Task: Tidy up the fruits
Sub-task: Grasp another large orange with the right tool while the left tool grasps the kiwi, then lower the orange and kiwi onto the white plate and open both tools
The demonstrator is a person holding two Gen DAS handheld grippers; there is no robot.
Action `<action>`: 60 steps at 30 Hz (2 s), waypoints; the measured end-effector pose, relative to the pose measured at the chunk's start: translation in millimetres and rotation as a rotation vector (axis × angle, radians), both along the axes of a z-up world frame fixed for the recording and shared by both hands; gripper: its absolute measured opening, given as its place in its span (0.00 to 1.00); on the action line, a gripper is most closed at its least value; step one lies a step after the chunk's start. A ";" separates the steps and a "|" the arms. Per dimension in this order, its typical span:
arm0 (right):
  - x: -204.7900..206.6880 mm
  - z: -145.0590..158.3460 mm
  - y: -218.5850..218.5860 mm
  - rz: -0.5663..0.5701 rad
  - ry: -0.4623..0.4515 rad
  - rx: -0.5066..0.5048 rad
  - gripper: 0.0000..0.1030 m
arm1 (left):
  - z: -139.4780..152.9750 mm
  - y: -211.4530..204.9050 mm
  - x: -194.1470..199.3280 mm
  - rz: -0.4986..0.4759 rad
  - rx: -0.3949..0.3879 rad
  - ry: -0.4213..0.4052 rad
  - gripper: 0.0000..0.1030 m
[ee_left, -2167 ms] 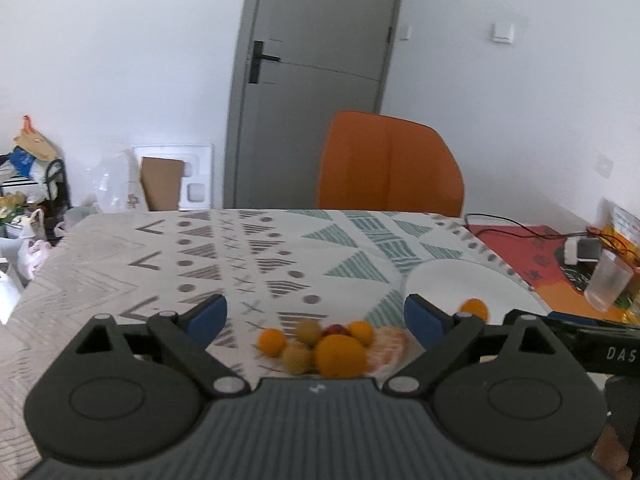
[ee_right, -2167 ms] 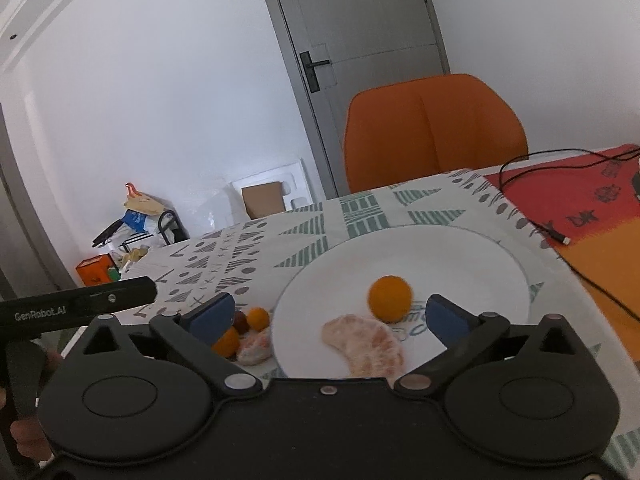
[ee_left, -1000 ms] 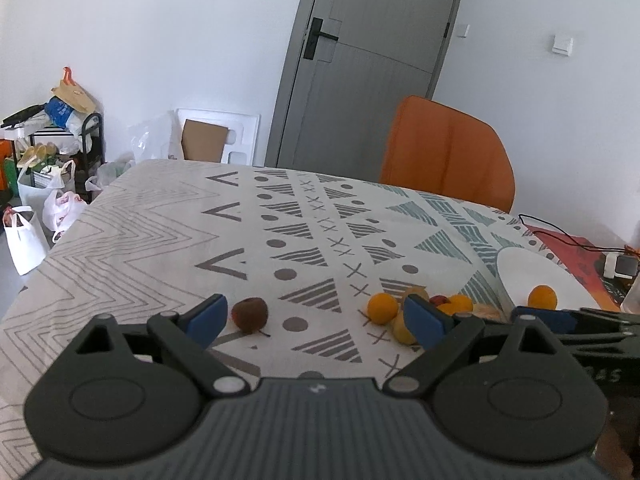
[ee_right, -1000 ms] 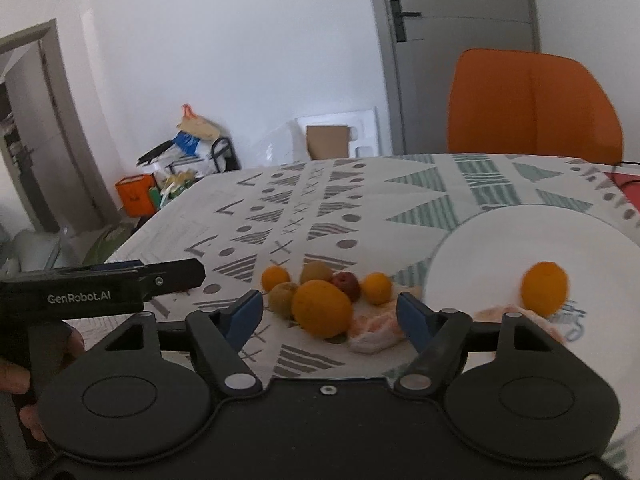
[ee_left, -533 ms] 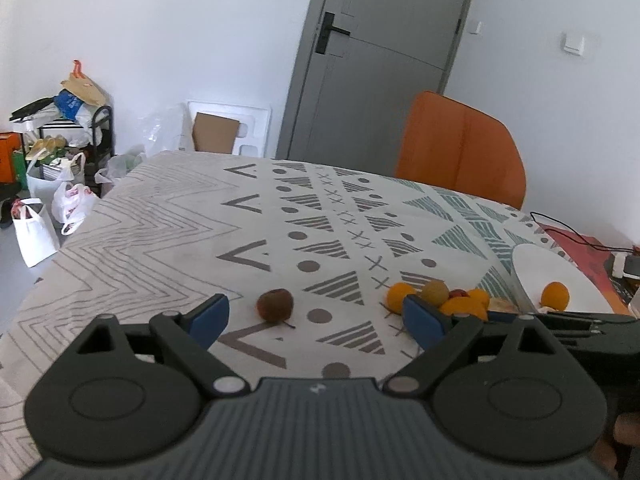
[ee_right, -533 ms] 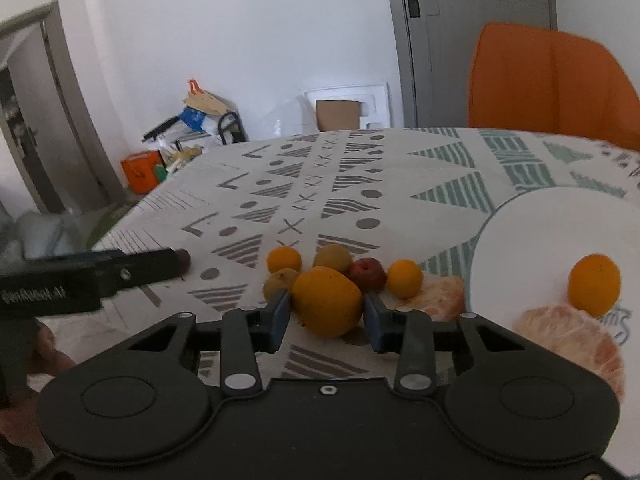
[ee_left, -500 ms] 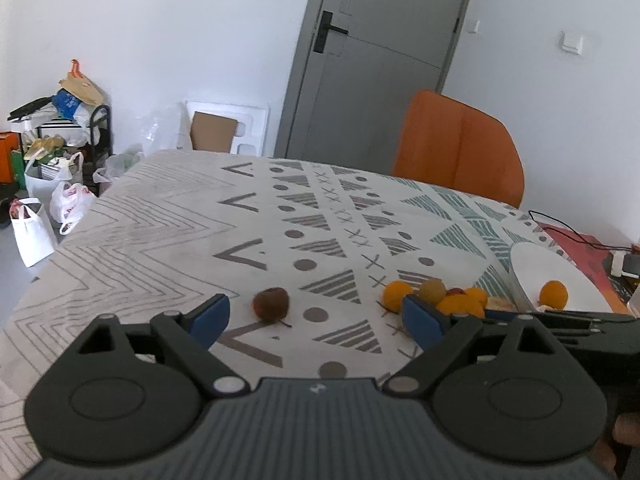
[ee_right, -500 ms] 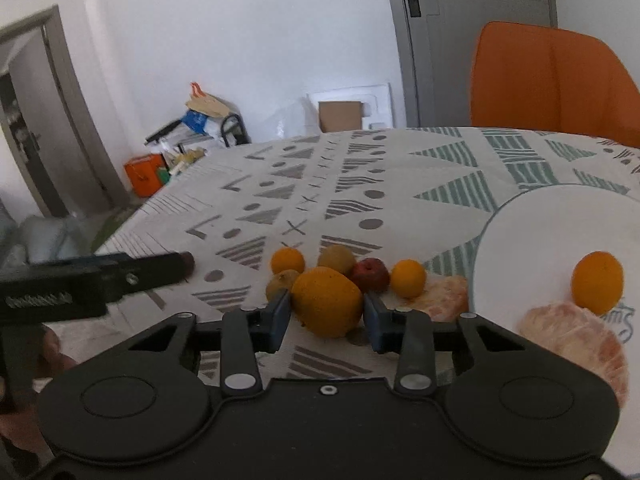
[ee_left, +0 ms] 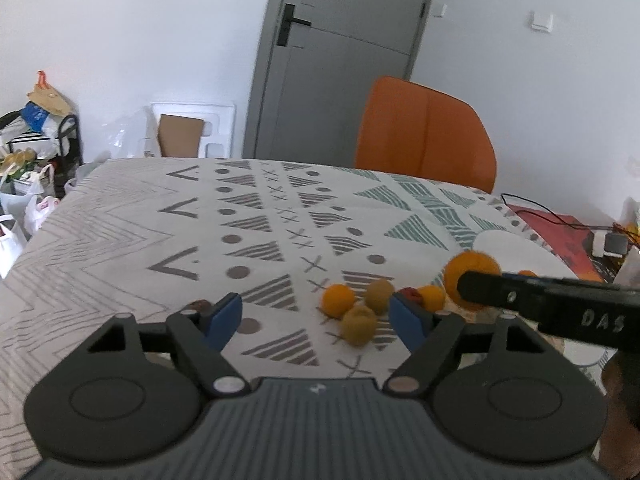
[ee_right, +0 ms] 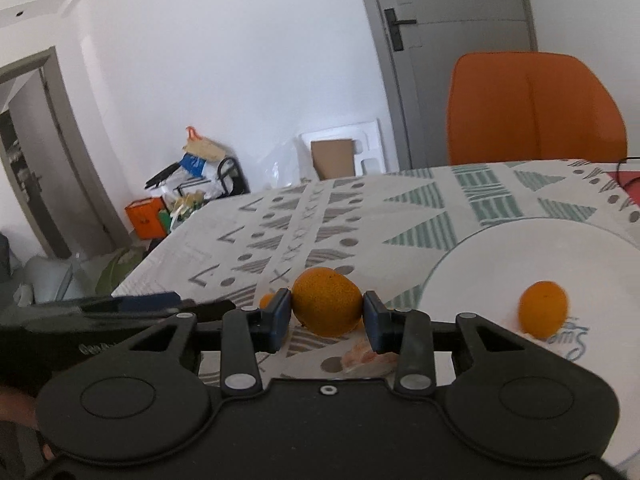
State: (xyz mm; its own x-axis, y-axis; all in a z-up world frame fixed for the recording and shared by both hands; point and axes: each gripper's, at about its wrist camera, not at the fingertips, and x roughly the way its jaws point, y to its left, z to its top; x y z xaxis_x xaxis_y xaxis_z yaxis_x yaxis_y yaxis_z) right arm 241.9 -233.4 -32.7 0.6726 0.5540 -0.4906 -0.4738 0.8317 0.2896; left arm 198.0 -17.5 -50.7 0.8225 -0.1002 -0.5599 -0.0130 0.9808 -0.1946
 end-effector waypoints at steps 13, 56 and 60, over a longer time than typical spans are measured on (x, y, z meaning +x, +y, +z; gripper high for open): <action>-10.9 -6.4 -43.0 -0.106 0.004 0.031 0.36 | -28.1 -28.9 17.0 -0.057 0.018 0.052 0.22; -28.7 -25.8 -152.0 -0.323 0.032 0.110 0.36 | 23.6 -123.1 9.7 -0.232 0.031 -0.095 0.22; -29.8 -26.0 -154.7 -0.331 0.035 0.102 0.39 | 21.1 -130.1 16.9 -0.245 0.028 -0.090 0.22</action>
